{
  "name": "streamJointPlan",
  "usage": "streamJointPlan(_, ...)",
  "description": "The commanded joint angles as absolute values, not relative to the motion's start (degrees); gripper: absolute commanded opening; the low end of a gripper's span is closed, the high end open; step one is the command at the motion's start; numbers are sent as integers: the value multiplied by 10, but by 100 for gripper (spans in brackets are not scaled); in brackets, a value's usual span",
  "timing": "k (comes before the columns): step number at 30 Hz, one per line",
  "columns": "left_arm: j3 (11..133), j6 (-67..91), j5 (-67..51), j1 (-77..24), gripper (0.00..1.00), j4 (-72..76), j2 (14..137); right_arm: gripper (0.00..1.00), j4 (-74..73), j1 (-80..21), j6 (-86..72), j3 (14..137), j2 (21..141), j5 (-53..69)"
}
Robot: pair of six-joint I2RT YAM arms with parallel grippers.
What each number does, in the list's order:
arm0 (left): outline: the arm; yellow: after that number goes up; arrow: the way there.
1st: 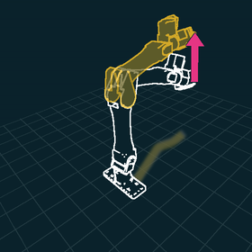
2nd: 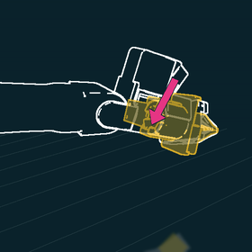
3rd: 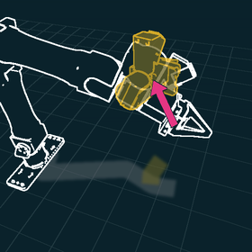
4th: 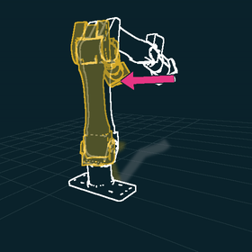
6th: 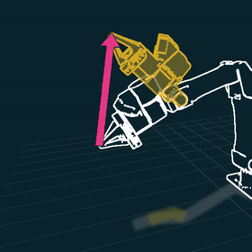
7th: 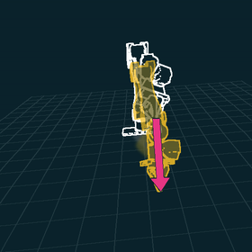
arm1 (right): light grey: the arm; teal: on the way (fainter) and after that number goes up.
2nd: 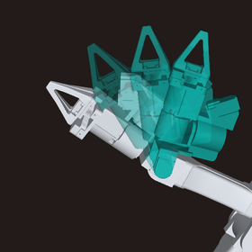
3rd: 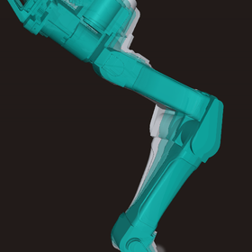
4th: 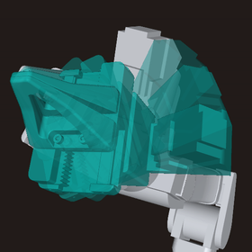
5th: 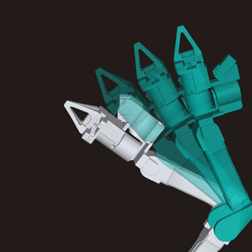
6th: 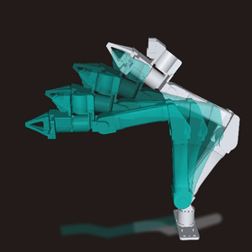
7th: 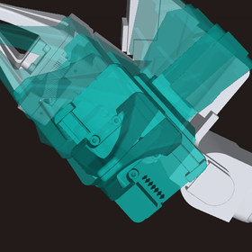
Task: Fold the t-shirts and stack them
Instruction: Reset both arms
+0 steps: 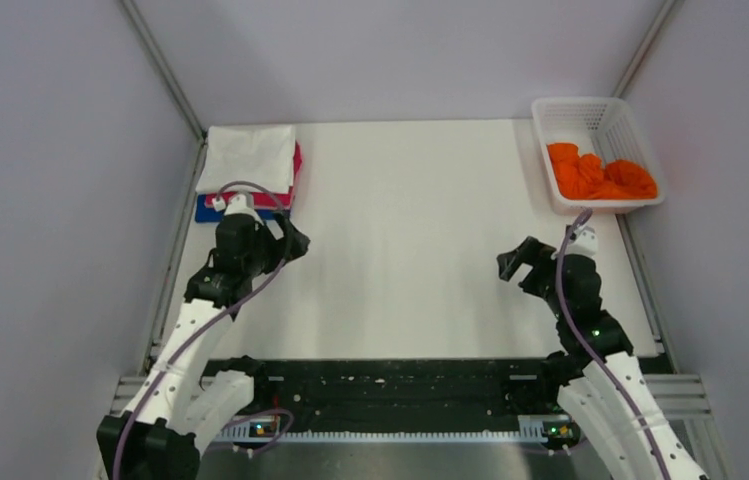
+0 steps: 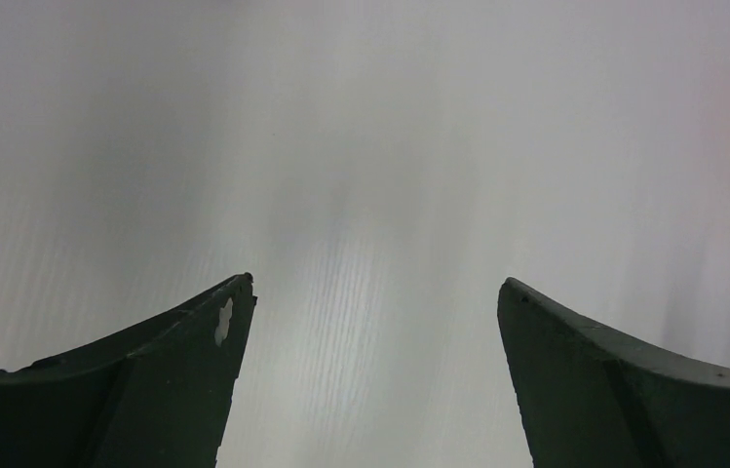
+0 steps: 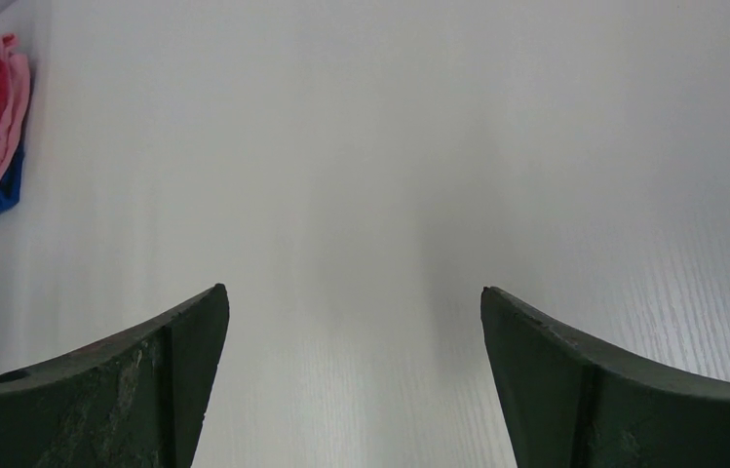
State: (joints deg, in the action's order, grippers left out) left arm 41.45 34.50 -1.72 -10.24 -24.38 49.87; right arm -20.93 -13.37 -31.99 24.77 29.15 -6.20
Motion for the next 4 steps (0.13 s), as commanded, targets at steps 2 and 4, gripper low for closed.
streamJointPlan(2, 421, 350, 49, -103, 99, -248, 480, 99, -199, -133, -306, 244, 248, -72)
streamJointPlan(4, 419, 349, 46, -104, 99, -248, 480, 99, -200, -133, -307, 244, 246, -76)
